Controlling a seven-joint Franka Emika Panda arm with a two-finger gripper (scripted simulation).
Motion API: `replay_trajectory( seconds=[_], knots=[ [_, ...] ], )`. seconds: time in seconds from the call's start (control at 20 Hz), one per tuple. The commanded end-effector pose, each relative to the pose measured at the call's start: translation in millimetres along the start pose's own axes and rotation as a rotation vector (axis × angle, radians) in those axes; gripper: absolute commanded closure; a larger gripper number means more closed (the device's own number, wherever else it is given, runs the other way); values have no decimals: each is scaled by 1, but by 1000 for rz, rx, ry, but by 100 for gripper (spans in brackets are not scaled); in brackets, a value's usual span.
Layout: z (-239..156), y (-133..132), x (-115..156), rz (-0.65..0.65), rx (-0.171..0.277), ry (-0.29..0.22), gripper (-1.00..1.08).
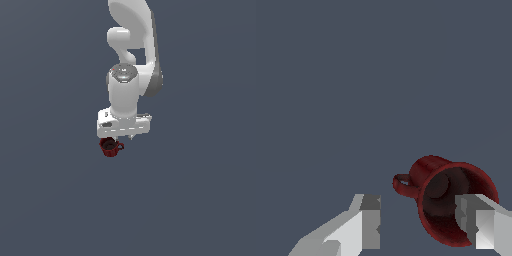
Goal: Pick up the object and move it to a goal position.
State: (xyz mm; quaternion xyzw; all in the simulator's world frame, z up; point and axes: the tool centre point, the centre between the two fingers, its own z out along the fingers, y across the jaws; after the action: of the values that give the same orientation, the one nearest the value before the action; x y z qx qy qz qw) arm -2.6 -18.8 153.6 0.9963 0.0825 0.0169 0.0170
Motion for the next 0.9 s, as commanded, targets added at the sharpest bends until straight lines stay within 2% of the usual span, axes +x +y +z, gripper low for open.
replay_trajectory(
  seconds=[0.0,0.85],
  knots=[
    [5,4,-5,-53,-10,2,-20],
    [42,28,-52,-496,-74,12,-20]
  ],
)
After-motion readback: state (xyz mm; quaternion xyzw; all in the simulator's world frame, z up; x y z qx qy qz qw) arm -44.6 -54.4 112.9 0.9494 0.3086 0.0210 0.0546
